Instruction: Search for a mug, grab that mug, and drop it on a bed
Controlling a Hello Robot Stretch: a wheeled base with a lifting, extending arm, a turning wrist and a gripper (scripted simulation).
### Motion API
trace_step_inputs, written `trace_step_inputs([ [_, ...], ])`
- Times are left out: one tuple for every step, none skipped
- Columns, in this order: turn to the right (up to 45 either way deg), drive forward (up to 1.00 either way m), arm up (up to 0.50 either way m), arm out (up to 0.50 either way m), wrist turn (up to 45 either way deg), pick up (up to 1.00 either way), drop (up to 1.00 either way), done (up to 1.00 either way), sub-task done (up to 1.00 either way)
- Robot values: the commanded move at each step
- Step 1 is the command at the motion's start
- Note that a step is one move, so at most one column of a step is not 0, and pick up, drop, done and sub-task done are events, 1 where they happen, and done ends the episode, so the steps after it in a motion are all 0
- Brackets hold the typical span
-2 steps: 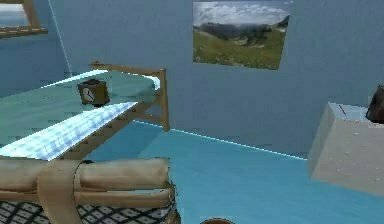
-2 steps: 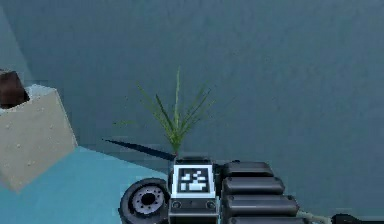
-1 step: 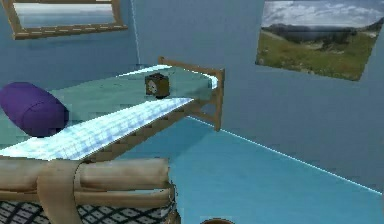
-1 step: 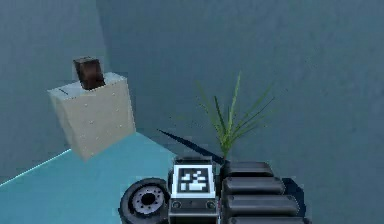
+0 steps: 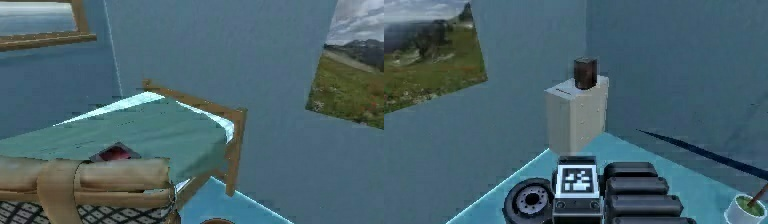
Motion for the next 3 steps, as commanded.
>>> trace_step_inputs([
  [45.0,0.00,0.00,0.00,0.0,0.00,0.00,0.00,0.00],
  [45.0,0.00,0.00,0.00,0.0,0.00,0.00,0.00,0.00],
  [3.0,0.00,0.00,0.00,0.0,0.00,0.00,0.00,0.00],
])
